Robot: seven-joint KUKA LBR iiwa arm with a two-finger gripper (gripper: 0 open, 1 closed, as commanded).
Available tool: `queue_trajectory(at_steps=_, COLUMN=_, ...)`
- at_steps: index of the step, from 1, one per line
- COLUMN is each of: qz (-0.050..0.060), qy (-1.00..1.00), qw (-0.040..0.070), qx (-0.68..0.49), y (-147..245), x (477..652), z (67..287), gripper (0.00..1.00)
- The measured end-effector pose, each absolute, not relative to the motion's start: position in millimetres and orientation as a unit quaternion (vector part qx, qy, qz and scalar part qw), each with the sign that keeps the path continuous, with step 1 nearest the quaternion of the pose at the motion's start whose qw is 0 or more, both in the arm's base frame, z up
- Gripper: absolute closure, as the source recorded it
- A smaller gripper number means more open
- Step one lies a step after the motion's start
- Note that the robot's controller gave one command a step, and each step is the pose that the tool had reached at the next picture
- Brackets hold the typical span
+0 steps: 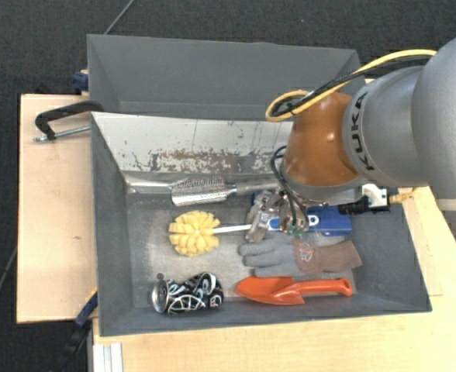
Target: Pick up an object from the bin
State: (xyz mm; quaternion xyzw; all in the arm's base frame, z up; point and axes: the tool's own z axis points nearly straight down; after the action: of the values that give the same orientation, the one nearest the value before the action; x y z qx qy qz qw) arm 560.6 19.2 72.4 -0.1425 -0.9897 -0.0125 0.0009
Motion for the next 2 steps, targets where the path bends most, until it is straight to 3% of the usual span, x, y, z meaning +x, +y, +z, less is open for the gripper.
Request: queue_trajectory(at_steps=2, qz=-0.012, qy=-0.990, qw=0.003, qx=-0.139, y=20.1, x=559.3, z=82.1, gripper=1.00)
